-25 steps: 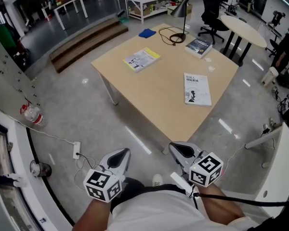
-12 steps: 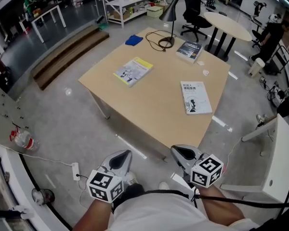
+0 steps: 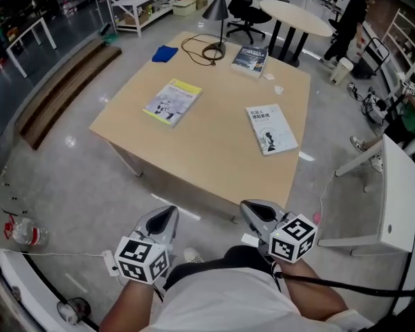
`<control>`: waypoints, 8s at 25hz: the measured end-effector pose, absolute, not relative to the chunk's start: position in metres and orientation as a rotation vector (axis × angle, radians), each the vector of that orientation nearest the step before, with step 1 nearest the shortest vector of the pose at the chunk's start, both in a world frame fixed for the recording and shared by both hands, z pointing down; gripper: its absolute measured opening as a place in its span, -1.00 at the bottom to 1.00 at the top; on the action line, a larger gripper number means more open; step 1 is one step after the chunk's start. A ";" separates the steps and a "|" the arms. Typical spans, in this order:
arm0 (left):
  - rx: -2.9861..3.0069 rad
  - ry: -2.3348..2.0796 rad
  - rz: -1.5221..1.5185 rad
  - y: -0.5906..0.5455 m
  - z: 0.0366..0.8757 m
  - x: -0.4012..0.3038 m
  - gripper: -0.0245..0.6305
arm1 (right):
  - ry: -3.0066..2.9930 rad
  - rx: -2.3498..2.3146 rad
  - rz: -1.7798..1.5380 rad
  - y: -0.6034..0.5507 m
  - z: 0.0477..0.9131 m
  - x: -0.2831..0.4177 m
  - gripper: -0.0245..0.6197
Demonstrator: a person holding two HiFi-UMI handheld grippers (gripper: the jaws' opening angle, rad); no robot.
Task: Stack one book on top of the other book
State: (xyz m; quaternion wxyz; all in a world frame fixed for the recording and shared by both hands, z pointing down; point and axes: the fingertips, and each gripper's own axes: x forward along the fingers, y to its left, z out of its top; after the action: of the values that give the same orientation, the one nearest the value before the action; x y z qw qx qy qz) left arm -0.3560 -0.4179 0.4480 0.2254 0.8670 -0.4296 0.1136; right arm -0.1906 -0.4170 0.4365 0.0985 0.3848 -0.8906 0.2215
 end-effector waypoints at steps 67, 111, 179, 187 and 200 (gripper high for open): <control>1.962 -0.650 0.726 -0.633 0.661 -0.034 -0.45 | -1.972 1.559 0.945 -0.648 0.658 0.122 -0.43; 2.212 -0.563 0.958 -0.551 0.674 -0.253 -0.60 | -1.853 1.628 1.028 -0.471 0.670 -0.125 -0.38; 2.192 -0.394 0.719 -0.505 0.657 -0.325 -0.62 | -2.033 1.953 1.223 -0.449 0.616 -0.207 -0.65; 2.197 -0.439 0.660 -0.534 0.639 -0.326 -0.62 | -2.082 1.917 1.165 -0.484 0.592 -0.209 -0.65; 2.304 -0.672 0.556 -0.643 0.571 -0.325 -0.62 | -2.298 1.774 1.141 -0.598 0.545 -0.199 -0.65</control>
State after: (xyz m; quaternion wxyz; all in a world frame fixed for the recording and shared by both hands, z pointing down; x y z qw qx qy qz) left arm -0.3246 -0.6433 0.5706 0.3324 0.8821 -0.2572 0.2128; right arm -0.1986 -0.5977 0.5452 0.0113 0.5686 -0.7368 0.3657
